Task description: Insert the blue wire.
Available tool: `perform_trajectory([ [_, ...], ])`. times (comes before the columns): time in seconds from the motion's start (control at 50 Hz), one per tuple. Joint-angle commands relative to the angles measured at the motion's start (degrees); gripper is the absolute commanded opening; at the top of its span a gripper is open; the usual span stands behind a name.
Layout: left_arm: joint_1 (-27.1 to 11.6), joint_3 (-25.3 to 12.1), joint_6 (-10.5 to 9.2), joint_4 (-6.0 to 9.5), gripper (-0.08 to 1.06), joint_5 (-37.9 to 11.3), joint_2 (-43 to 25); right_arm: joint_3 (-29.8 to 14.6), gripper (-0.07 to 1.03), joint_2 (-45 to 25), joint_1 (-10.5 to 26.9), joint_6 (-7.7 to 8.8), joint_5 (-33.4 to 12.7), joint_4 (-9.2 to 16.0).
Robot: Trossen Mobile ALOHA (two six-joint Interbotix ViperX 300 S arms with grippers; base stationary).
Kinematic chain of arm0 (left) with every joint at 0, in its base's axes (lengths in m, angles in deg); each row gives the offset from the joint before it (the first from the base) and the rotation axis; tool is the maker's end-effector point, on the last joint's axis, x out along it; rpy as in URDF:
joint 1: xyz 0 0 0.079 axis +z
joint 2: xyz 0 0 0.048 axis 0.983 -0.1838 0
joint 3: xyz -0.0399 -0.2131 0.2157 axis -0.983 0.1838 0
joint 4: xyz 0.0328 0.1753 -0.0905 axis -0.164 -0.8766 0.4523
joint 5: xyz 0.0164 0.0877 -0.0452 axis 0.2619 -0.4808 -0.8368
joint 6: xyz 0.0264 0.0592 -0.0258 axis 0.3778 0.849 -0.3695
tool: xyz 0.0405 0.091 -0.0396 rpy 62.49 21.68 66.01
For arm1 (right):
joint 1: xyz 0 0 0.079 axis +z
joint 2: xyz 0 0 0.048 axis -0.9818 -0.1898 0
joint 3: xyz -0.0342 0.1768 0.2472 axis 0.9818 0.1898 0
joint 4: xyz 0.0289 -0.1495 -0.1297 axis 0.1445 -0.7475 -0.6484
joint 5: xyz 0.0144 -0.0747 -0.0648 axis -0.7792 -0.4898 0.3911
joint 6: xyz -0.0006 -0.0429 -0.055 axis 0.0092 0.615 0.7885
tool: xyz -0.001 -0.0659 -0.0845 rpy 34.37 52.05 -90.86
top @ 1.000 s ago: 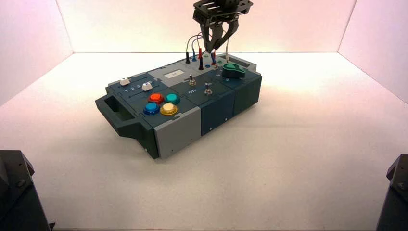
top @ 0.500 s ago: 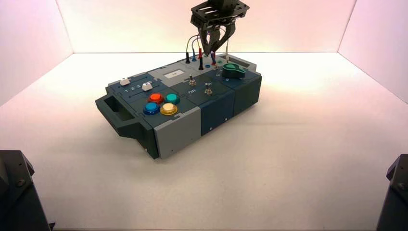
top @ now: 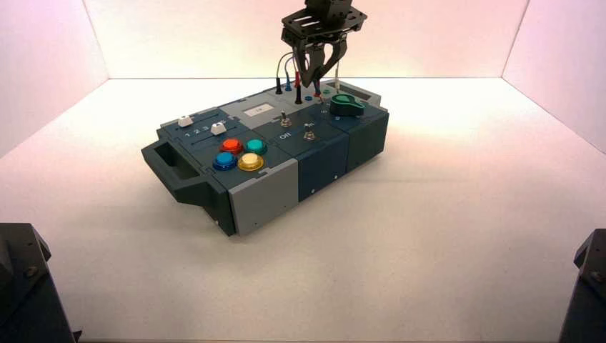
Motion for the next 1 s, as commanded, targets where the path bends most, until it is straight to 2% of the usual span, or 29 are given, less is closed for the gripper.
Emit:
perform_trajectory([
  [0.02, 0.4, -2.0, 0.18, -0.18, -0.03, 0.4, -0.2, -1.8, 0.36, 1.1, 0.0, 0.53, 0.2, 0.0],
  [1.0, 0.4, -1.9, 0.26, -0.26, -0.03, 0.6, 1.2, -3.5, 0.28, -0.9, -0.5, 0.26, -1.5, -1.8],
])
